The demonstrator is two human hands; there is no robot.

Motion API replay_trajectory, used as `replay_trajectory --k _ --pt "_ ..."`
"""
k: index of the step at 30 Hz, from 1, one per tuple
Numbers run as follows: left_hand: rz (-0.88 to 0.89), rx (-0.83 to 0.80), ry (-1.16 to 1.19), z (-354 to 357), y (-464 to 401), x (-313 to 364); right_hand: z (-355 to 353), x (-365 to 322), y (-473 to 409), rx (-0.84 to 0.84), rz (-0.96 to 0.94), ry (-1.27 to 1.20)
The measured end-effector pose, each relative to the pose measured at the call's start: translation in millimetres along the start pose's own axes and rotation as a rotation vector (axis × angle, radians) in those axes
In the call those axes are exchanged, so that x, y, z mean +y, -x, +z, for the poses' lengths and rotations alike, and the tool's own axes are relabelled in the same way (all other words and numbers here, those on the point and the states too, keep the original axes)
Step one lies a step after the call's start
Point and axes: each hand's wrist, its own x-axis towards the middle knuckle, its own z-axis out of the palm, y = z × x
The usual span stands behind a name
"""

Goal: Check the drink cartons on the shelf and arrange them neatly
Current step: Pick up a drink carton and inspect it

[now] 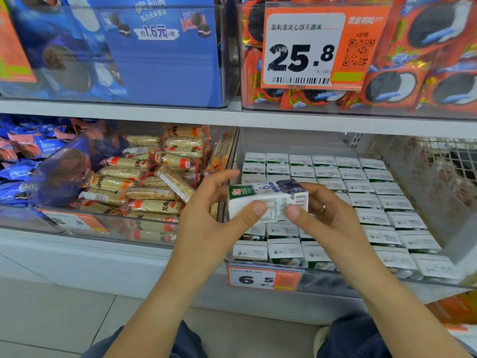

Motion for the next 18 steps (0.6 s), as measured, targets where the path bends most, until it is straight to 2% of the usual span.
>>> replay_trajectory --k 3,7,10,12,15,18 --pt "0.024 -0.117 -0.057 0 2 1 -1 -1 -2 0.003 0.039 0.0" --pt "0.167 -0.017 -0.115 0 2 1 -2 2 -4 -0.053 0.06 -0.001" --pt "0.23 0.018 -0.122 1 3 2 1 7 -3 -0.076 0.049 0.122" --pt "0.266 0.038 -0.183 4 3 0 2 8 -4 -0.034 -0.042 0.279" --pt "0.285 0.026 -0.232 6 -1 -5 7 5 -7 -0.078 -0.278 0.442" --pt "0.385 -0.009 -0.334 10 -3 -5 13 6 -13 -0.074 -0.454 0.568"
